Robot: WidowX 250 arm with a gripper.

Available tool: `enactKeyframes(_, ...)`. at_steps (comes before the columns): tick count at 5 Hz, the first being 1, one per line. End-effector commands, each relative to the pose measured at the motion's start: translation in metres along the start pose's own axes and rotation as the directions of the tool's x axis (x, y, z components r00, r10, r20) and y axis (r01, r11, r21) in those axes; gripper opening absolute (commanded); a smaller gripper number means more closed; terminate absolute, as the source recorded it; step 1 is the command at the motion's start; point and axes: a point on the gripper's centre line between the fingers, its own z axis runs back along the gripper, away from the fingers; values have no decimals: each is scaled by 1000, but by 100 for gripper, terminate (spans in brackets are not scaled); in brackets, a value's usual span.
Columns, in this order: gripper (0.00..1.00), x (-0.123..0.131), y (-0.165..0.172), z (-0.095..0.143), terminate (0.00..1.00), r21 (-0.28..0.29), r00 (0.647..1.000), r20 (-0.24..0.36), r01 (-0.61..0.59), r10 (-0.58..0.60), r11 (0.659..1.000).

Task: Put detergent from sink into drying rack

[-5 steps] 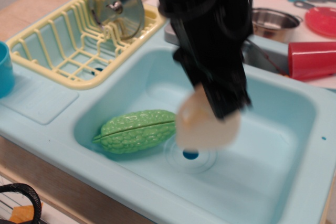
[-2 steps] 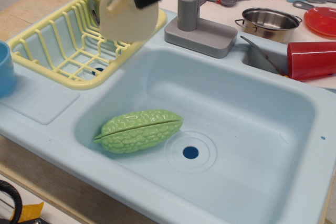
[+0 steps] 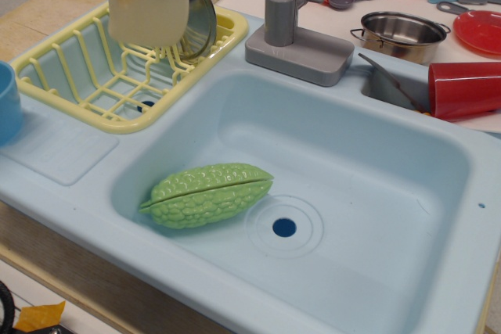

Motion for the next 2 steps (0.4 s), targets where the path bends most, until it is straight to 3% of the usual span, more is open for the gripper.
enactKeyframes(1, 100, -5, 12, 4, 0, 14, 999, 23, -28, 27, 1000)
enactKeyframes(2, 100, -5, 12, 4, 100, 14, 999, 23, -28, 27, 1000)
